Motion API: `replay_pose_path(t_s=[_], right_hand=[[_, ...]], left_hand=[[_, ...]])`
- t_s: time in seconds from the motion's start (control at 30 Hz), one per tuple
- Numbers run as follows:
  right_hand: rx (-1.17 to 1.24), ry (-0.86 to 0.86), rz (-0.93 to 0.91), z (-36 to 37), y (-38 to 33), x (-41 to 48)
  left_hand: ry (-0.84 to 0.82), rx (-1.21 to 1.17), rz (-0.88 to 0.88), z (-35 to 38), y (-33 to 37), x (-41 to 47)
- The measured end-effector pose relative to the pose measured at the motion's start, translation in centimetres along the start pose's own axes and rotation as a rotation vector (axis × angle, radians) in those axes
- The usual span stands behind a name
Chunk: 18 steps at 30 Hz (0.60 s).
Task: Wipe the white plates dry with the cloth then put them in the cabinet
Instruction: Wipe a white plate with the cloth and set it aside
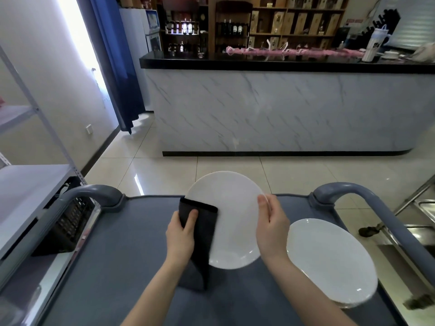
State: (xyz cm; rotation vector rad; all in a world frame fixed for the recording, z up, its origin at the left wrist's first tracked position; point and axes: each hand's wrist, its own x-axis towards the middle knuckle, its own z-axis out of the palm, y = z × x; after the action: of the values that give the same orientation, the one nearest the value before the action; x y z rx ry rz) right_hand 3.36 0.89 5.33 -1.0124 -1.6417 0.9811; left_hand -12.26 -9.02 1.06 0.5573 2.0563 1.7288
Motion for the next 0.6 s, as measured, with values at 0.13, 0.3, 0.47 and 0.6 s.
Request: replay_pose_path(t_s=[0.13, 0.3, 0.47, 0.6], right_hand=[[-0.060, -0.199, -0.023, -1.4, 0.0, 1.3], [-0.250, -0.555, -0.149, -2.1, -1.2, 4.1], [-0.420, -0.777, -0.231, -1.2, -1.9, 4.9], [-0.291, -0.625, -0.243, -0.8, -1.0, 3.4]], left_hand=[[-0.025, -0.072, -0.014, -1.1, -0.3, 0.0], [-0.146, 0.180, 0.292, -2.5, 1.9, 0.8], [-0.325, 0.338, 0.446, -2.2, 3.8, 1.6], [-0.297, 0.284, 0.377, -1.7, 3.3, 1.8]])
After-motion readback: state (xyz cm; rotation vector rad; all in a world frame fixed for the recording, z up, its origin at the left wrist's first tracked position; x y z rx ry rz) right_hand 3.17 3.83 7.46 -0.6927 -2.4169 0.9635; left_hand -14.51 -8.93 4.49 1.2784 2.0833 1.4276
